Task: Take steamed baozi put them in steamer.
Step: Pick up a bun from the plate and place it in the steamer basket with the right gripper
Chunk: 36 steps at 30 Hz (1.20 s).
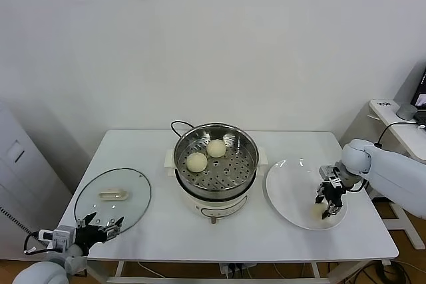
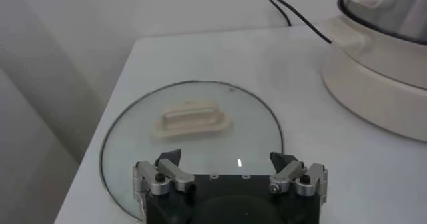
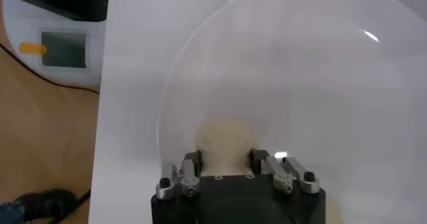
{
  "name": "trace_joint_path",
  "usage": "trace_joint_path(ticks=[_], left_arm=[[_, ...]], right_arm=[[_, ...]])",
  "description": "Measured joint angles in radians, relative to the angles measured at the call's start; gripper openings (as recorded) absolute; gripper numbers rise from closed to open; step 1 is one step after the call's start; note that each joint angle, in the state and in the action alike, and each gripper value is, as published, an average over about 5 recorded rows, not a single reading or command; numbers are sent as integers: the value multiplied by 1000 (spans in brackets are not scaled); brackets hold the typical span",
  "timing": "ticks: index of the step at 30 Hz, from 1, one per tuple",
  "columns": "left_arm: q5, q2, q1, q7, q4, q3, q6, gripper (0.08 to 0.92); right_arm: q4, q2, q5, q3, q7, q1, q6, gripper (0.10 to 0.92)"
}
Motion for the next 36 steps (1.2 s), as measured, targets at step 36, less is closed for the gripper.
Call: trace_joint_path(ticks=[36], left_arm=[[4, 3, -4, -1, 1, 8, 2, 823]], right_arm=[[69, 392, 112, 18, -100, 414, 456, 458]])
